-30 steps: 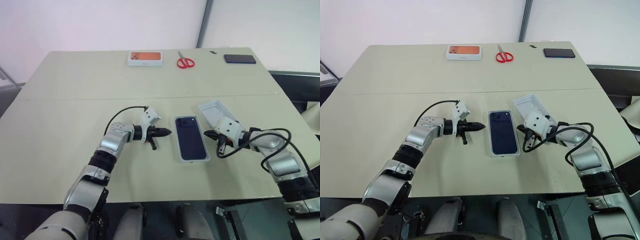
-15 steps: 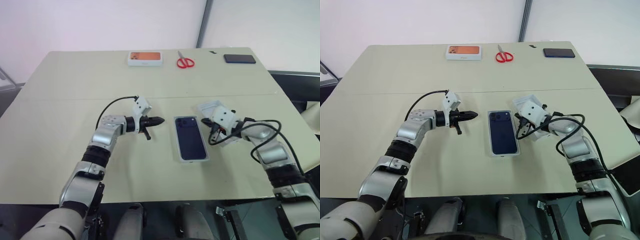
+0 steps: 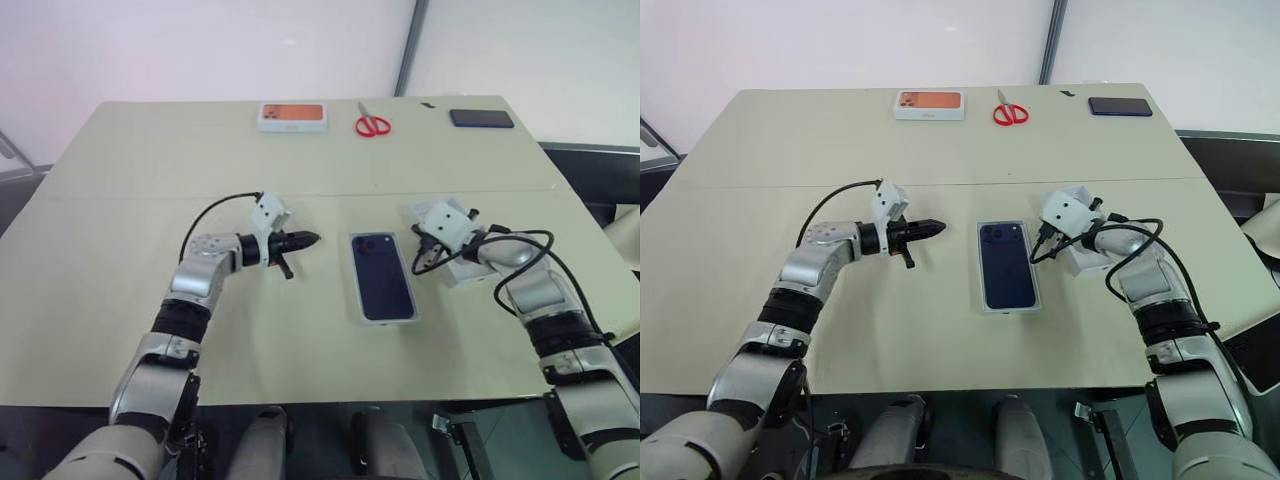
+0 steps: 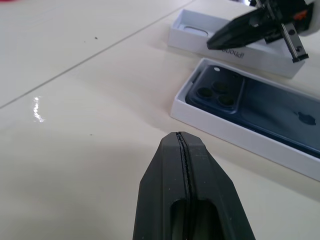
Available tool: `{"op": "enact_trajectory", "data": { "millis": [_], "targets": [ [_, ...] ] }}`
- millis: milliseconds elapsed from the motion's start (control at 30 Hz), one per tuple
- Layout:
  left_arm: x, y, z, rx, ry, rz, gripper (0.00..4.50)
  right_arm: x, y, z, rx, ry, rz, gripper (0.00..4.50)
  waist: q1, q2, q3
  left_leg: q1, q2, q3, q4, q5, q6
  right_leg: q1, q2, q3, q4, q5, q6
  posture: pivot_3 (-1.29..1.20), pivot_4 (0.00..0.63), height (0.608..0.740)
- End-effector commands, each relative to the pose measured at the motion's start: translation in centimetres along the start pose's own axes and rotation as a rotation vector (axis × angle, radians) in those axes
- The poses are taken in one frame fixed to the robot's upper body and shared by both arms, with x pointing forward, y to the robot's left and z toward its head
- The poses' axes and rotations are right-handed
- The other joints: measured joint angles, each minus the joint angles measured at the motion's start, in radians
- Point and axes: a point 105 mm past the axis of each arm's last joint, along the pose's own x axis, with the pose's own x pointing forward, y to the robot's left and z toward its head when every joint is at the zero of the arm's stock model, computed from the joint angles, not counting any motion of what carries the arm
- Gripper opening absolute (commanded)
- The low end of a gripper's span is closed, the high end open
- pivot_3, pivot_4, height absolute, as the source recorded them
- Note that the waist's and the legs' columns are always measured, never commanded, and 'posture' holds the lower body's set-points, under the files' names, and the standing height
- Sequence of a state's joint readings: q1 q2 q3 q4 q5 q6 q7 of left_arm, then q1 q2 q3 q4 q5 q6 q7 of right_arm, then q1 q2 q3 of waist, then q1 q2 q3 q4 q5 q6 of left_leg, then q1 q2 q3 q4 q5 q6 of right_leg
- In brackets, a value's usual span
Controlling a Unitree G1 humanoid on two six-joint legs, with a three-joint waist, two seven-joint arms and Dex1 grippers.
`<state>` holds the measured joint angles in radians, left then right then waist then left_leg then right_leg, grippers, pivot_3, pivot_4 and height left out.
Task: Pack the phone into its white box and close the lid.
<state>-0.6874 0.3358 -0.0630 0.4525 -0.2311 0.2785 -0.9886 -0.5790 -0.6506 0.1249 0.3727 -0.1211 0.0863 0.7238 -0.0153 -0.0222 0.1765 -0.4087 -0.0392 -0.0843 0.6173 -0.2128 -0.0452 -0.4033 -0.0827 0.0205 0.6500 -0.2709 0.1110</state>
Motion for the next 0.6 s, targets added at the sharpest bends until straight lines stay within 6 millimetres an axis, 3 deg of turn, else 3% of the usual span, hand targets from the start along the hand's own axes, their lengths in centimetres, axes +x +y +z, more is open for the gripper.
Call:
{"op": "enact_trajectory", "data": {
  "millis": [33, 67, 167, 400, 433, 600],
  "targets": [
    [-1.7, 0.7, 1.9, 0.017, -0.068, 0.02, 0.0, -2.4, -1.6, 1.4, 0.069, -0.073, -0.033, 0.06, 0.0, 0.0, 0.0, 0.0, 0.0, 0.0, 0.0, 0.0, 0.0, 0.0, 0.0, 0.0, 0.0, 0.0, 0.0, 0.0, 0.15, 0.74],
    [-2.1, 0.7, 2.0, 0.016, -0.072, 0.018, 0.0, -2.8, -1.5, 1.5, 0.094, -0.086, -0.029, 0.06, 0.0, 0.0, 0.0, 0.0, 0.0, 0.0, 0.0, 0.0, 0.0, 0.0, 0.0, 0.0, 0.0, 0.0, 0.0, 0.0, 0.15, 0.74],
    [-3.7, 0.6, 2.1, 0.022, -0.088, 0.013, 0.84, -4.1, -1.4, 1.6, 0.193, -0.107, -0.024, 0.88, -0.002, 0.0, 0.0, 0.0, 0.0, 0.0, 0.0, 0.0, 0.0, 0.0, 0.0, 0.0, 0.0, 0.0, 0.0, 0.0, 0.15, 0.74],
    [-6.9, -0.7, 1.7, 0.056, -0.12, -0.027, 4.27, -5.8, 0.0, 1.0, 0.26, -0.094, -0.017, 4.45, -0.001, 0.001, 0.0, 0.0, 0.001, 0.0, 0.0, 0.0, 0.0, 0.0, 0.0, 0.001, 0.0, 0.0, 0.0, 0.0, 0.15, 0.74],
    [-7.4, -1.1, 1.7, 0.063, -0.129, -0.047, 4.45, -6.0, 0.2, 0.8, 0.282, -0.086, -0.017, 4.5, -0.001, 0.001, 0.0, 0.0, 0.001, 0.0, 0.0, 0.0, 0.0, 0.0, 0.0, 0.001, 0.0, 0.0, 0.0, 0.0, 0.15, 0.74],
    [-9.1, -2.5, 1.8, 0.121, -0.149, -0.082, 4.45, -5.8, 0.1, 0.6, 0.307, -0.003, -0.054, 4.5, 0.001, 0.001, 0.0, 0.0, 0.003, 0.0, 0.0, 0.0, 0.0, 0.0, 0.0, 0.001, 0.0, 0.0, 0.0, 0.0, 0.15, 0.74]
  ]
}}
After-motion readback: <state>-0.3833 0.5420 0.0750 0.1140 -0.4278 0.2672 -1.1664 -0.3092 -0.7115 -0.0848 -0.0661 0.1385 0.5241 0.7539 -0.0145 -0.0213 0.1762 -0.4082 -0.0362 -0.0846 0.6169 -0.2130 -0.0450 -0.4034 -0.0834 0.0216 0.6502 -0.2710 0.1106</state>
